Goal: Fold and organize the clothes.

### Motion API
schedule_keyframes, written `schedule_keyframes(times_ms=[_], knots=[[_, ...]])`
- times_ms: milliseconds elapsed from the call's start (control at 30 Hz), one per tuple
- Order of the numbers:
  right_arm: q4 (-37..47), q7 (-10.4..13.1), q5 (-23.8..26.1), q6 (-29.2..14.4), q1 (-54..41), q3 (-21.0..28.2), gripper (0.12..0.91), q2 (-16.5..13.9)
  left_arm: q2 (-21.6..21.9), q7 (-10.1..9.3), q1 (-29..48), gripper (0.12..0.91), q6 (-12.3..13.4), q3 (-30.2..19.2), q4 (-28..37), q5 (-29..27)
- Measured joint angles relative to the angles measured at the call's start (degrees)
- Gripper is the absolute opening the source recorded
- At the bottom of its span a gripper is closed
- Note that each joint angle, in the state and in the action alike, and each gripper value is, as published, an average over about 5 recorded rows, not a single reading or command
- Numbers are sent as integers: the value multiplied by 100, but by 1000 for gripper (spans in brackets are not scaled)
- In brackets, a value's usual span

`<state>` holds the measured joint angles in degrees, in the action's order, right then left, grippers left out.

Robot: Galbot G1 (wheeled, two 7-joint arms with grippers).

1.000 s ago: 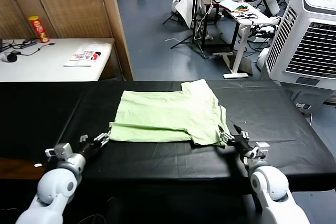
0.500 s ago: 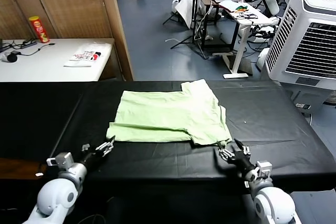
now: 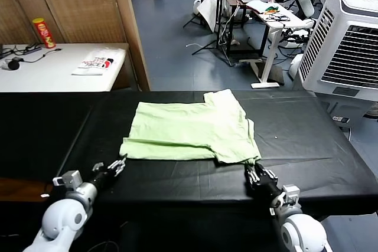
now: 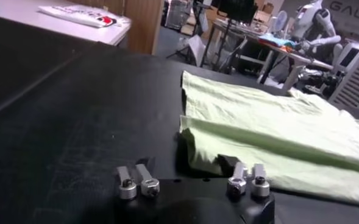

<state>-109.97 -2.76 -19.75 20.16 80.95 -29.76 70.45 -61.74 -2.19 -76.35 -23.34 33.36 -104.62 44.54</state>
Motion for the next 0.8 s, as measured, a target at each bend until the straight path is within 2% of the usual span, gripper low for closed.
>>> schedule_keyframes(times_ms=[100, 200, 367, 600, 800], knots=[[-73, 145, 0, 185, 2, 0, 148, -25, 16, 15, 38, 234, -3, -41, 21, 23], [-192, 279, -22, 427, 33, -25, 131, -87, 29, -6, 15, 136, -19, -73, -19, 8], [-485, 461, -74, 865, 195, -120, 127, -245, 123, -224, -180, 126, -126, -78, -299, -36], [-956, 552, -75, 1273, 646, -296, 127, -350, 277, -535, -721, 126, -383, 9, -1061, -187], [-1220, 541, -61, 1323, 1045, -395, 127, -328, 382, -573, -1326, 126, -560, 177, -1708, -522]])
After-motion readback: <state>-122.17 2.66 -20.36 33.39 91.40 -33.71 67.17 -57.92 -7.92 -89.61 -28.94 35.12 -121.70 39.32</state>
